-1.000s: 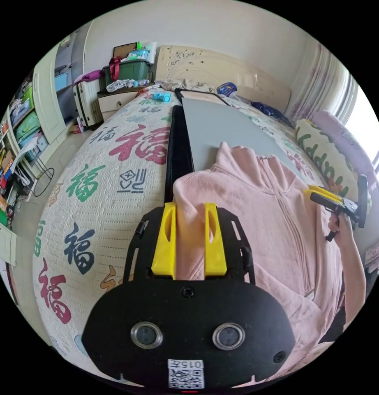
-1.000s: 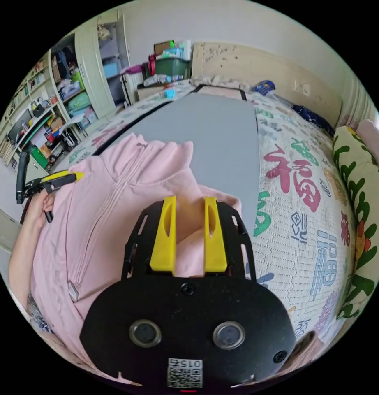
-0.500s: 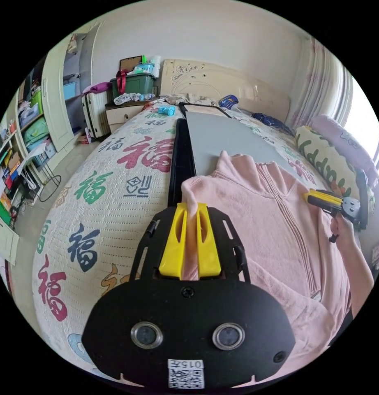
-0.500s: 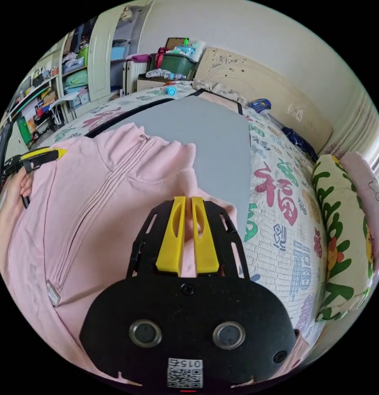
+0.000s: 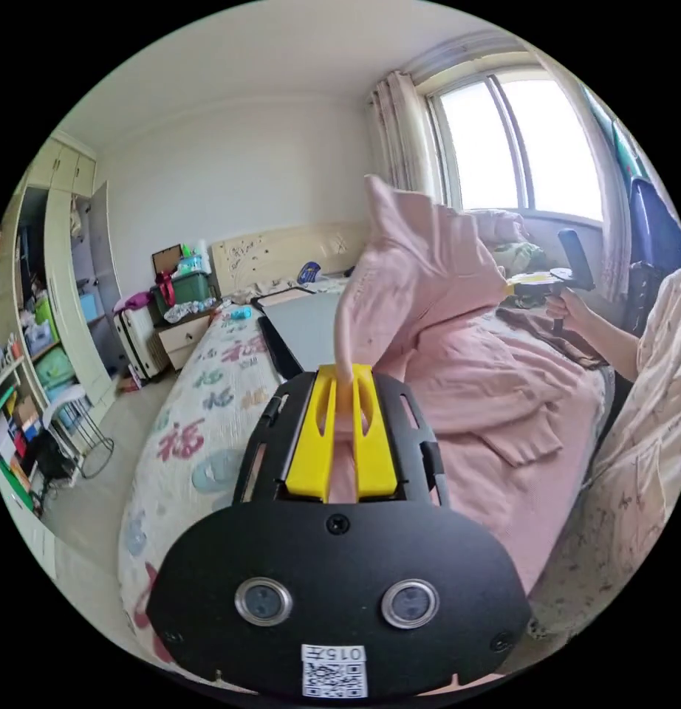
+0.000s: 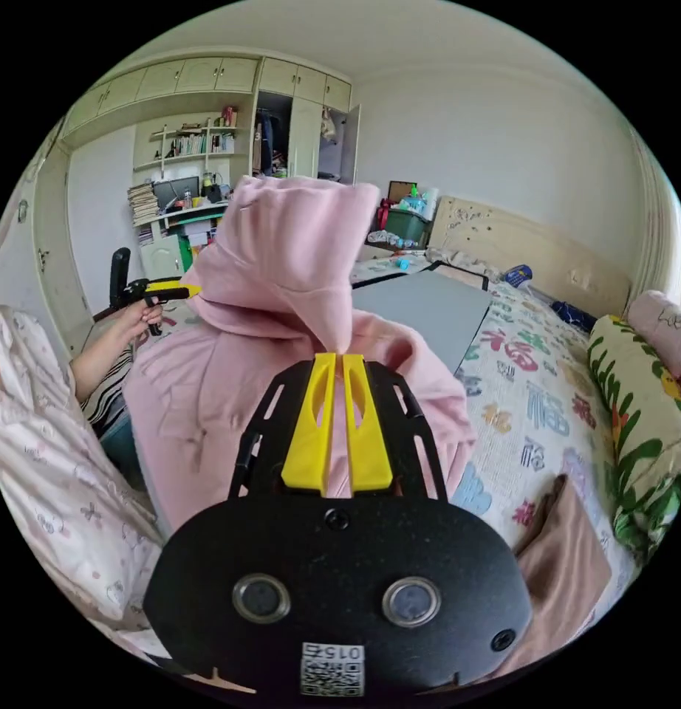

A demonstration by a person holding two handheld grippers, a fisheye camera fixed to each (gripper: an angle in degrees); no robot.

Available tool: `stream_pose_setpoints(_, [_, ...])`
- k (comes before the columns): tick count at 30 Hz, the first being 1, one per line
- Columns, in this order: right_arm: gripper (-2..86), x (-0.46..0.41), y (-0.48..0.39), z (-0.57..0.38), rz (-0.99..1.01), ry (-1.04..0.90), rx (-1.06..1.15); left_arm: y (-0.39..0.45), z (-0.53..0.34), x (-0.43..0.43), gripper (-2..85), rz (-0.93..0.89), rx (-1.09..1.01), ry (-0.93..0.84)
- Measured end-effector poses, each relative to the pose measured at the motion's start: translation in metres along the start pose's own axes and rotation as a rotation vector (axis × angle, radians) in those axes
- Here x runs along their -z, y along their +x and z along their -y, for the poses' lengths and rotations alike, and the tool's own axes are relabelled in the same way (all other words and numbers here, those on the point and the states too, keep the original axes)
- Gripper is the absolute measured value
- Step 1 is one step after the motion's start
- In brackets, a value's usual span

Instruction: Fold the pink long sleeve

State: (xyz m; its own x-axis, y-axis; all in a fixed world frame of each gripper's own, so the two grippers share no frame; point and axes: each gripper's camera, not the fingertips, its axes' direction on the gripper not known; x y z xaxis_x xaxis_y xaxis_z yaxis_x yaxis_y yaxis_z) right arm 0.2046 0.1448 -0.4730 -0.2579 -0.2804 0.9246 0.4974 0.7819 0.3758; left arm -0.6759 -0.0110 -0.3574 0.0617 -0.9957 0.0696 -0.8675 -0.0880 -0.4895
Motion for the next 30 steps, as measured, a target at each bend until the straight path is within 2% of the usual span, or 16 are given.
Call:
stream_pose_setpoints(4, [0.6, 0.033, -0.004, -0.085, 0.270, -0.162, -0.143, 0.022, -0.097, 0.038, 2.3, -0.054, 0.192, -0.133])
stream_pose_setpoints(6, [0.6, 0.041, 0.008, -0.102, 0.300, -0.190, -0.251, 0.033, -0.118, 0.046, 3.4, -0.030, 0.242, -0.172])
stream_pose_setpoints(8, [0.9, 0.073, 0.034, -0.109, 0.331, -0.094, -0.405, 0.045, -0.129, 0.057, 5.1, 0.034, 0.306, -0.171])
stream_pose_setpoints(11, [4.3, 0.109, 0.054, -0.106, 0.458, 0.027, -0.464, 0.047, -0.132, 0.072, 5.8, 0.033, 0.408, -0.137])
stream_pose_setpoints(15, [9.5, 0.135, 0.068, -0.094, 0.400, 0.044, -0.486, 0.042, -0.139, 0.082, 7.7, 0.009, 0.483, -0.102])
stream_pose_setpoints(19, [11.9, 0.173, 0.117, -0.086, 0.415, 0.213, -0.540, 0.001, -0.138, 0.080, 12.0, -0.064, 0.579, -0.057])
stream_pose_setpoints(22, [13.7, 0.169, 0.158, -0.057, 0.293, 0.162, -0.566, -0.036, -0.121, 0.057, 13.4, -0.185, 0.581, -0.071])
stream_pose_setpoints(24, [14.0, 0.156, 0.185, -0.036, 0.298, 0.137, -0.597, -0.063, -0.116, 0.051, 13.1, -0.311, 0.651, 0.039])
stream_pose_setpoints(26, [14.7, 0.131, 0.214, -0.012, 0.342, 0.118, -0.640, -0.098, -0.125, 0.052, 10.5, -0.512, 0.744, 0.331])
stream_pose_setpoints(27, [15.1, 0.124, 0.219, -0.006, 0.346, 0.110, -0.645, -0.107, -0.125, 0.049, 10.8, -0.512, 0.765, 0.342])
stream_pose_setpoints(30, [17.0, 0.082, 0.233, 0.025, 0.295, 0.016, -0.660, -0.136, -0.110, 0.014, 13.9, -0.268, 0.825, 0.111])
